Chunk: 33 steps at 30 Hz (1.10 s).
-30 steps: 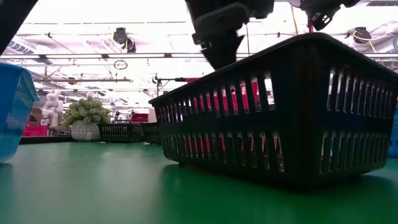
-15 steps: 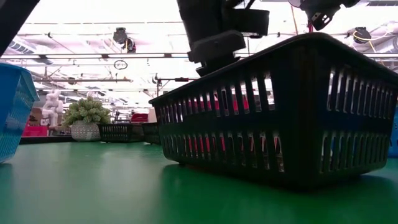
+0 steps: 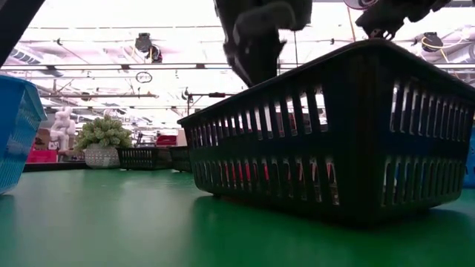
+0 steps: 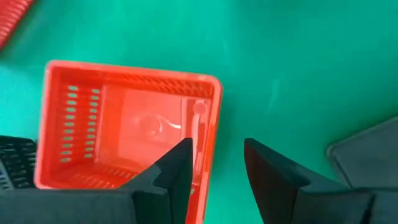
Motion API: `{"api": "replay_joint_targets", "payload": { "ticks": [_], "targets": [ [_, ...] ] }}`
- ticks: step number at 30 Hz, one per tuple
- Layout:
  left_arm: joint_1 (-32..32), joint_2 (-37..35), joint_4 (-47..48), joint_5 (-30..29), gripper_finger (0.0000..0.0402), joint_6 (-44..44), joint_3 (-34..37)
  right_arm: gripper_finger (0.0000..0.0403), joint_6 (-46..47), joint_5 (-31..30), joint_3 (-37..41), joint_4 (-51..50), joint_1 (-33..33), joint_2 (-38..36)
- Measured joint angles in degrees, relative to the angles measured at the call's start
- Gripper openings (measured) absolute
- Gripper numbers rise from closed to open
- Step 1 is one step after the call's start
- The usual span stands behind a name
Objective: Stack baskets by color
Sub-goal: Stack the top right blue bin on the other bottom right blue bin
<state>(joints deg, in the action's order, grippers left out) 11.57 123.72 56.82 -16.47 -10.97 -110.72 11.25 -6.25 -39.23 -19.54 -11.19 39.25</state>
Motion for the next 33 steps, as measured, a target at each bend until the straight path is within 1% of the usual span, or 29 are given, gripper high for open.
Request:
{"api": "replay_joint_targets", "payload": {
  "ticks": [5,8,10,14,17,20,23,28,31,33],
  "targets": [
    [0.8,-5.6,-0.1,-0.5,0.0147,1.4,0.5,0.0000,0.5,2.2,2.1,2.0,-0.6,0.6],
    [1.8,-9.3,-0.8,-4.1,0.0147,1.6,3.4,0.0000,2.9,3.3,2.0,2.2,-2.2,1.0],
    [2.3,-12.4,-3.9,-6.1,0.0147,1.6,7.2,0.0000,3.8,3.1,1.5,1.7,-4.0,2.0],
    [2.6,-19.5,-11.8,-7.7,0.0147,2.3,16.8,0.0000,6.5,1.0,0.2,-0.5,-9.0,5.7],
    [1.9,-24.8,-14.2,-7.9,0.0147,1.5,22.8,0.0002,9.3,-1.8,-3.1,-6.6,-12.4,9.4],
    [1.8,-29.6,-15.5,-8.3,0.0147,-0.8,27.3,0.0013,14.7,-4.3,-7.9,-13.9,-14.8,13.7],
    [2.2,-33.5,-17.3,-8.3,0.0147,-2.2,31.4,0.0030,21.1,-4.3,-12.1,-19.6,-15.9,18.1],
    [3.4,-38.1,-18.5,-8.2,0.0147,-3.3,36.6,0.0061,32.6,-4.6,-16.9,-23.1,-16.4,26.0],
    [4.0,-39.3,-20.9,-8.2,0.0147,-4.3,39.0,0.0073,38.3,-4.2,-18.3,-24.8,-16.4,30.5],
    [4.5,-39.9,-20.9,-8.2,0.0147,-5.1,40.1,0.0078,41.2,-4.2,-18.9,-25.9,-16.3,33.0]
  ]
}}
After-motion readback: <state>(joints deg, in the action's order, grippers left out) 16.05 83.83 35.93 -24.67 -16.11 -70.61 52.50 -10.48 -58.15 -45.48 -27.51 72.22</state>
